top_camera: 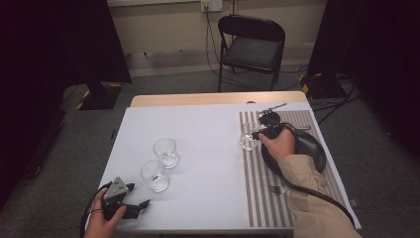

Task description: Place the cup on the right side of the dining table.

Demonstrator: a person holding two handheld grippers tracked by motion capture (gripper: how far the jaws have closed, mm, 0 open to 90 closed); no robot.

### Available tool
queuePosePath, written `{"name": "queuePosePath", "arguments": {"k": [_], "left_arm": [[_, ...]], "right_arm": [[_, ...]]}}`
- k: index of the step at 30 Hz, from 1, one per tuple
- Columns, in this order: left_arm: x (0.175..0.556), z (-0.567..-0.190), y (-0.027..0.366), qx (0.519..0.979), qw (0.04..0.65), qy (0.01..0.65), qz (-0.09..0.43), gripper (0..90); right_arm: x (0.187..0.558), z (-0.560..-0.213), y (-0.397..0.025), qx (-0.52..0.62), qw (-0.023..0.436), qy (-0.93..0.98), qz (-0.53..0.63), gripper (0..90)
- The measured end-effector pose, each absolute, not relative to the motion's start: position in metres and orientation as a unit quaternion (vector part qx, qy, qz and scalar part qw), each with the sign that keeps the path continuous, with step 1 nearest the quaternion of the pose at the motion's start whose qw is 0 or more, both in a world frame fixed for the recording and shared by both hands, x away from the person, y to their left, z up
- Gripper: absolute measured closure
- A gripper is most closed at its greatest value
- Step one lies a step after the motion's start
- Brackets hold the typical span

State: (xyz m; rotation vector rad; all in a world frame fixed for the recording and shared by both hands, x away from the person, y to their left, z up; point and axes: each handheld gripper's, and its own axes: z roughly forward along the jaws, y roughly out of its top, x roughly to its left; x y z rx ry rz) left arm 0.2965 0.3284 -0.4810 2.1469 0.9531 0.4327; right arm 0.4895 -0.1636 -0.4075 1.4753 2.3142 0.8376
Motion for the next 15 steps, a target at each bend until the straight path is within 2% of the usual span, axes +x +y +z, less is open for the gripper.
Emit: {"name": "queuePosePath", "arguments": {"k": [5, 12, 15], "left_arm": [[0.2964, -0.4811, 0.3282, 0.835, 0.369, 0.372, 0.168, 13.6], [0.2965, -0.4811, 0.3283, 0.835, 0.368, 0.372, 0.168, 13.6], [0.2965, -0.4811, 0.3283, 0.835, 0.368, 0.372, 0.168, 13.6]], "right_arm": [[0.4898, -0.4056, -0.1634, 0.508, 0.14, 0.795, 0.301, 53.4], [0.4919, -0.402, -0.1629, 0.505, 0.148, 0.792, 0.311, 38.3], [0.4924, -0.4023, -0.1625, 0.503, 0.149, 0.792, 0.312, 36.6]]}}
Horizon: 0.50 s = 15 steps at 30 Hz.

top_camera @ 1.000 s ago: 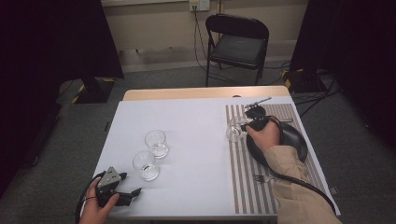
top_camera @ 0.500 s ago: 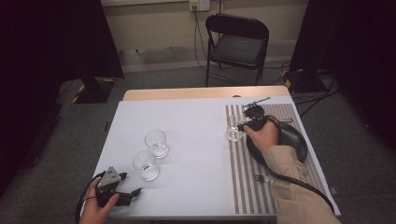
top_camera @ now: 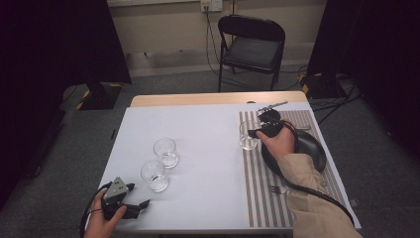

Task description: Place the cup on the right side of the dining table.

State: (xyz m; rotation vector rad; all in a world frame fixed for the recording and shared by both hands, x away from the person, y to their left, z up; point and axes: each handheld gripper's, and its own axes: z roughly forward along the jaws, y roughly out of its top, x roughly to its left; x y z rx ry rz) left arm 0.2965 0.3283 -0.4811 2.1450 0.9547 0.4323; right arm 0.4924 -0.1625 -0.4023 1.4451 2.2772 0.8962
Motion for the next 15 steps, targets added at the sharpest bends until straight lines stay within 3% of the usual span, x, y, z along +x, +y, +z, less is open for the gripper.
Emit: {"name": "queuePosePath", "arguments": {"k": [9, 15], "left_arm": [[0.2965, -0.4811, 0.3283, 0.835, 0.368, 0.372, 0.168, 13.6], [0.2965, -0.4811, 0.3282, 0.835, 0.368, 0.372, 0.168, 13.6]], "right_arm": [[0.4937, -0.3996, -0.1606, 0.506, 0.147, 0.789, 0.314, 22.3], [0.4921, -0.3953, -0.1623, 0.502, 0.141, 0.789, 0.325, 19.4]]}}
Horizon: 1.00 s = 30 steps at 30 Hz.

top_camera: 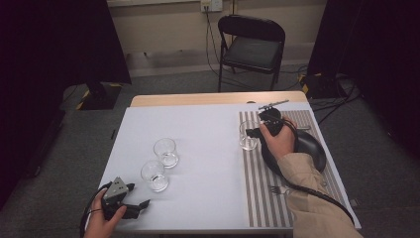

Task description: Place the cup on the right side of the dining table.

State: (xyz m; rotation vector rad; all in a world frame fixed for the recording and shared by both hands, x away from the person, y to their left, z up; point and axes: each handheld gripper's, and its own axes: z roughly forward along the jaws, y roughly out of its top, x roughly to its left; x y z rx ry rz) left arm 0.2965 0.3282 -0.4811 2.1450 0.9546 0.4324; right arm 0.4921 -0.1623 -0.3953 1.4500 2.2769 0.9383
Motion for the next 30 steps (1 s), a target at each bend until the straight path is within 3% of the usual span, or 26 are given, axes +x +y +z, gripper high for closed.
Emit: {"name": "queuePosePath", "arguments": {"k": [6, 30], "left_arm": [[0.297, -0.481, 0.328, 0.835, 0.369, 0.372, 0.168, 13.6], [0.296, -0.481, 0.328, 0.835, 0.369, 0.372, 0.168, 13.6]], "right_arm": [[0.489, -0.389, -0.161, 0.489, 0.132, 0.797, 0.33, 15.4], [0.471, -0.379, -0.16, 0.477, 0.117, 0.806, 0.331, 15.5]]}}
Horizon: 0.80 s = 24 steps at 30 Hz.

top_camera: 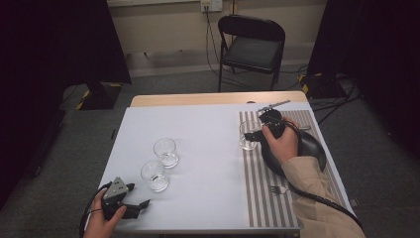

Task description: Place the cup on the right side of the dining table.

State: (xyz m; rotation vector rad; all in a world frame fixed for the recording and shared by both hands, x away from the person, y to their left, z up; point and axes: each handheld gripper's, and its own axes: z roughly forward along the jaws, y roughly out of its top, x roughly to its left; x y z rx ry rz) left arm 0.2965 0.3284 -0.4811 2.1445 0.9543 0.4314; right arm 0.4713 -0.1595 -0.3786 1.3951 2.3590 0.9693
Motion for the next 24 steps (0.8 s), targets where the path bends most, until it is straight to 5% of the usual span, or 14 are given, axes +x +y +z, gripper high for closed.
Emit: {"name": "queuePosePath", "arguments": {"k": [24], "left_arm": [[0.297, -0.481, 0.328, 0.835, 0.369, 0.372, 0.167, 13.5]], "right_arm": [[0.453, -0.378, -0.164, 0.463, 0.112, 0.811, 0.34, 15.4]]}}
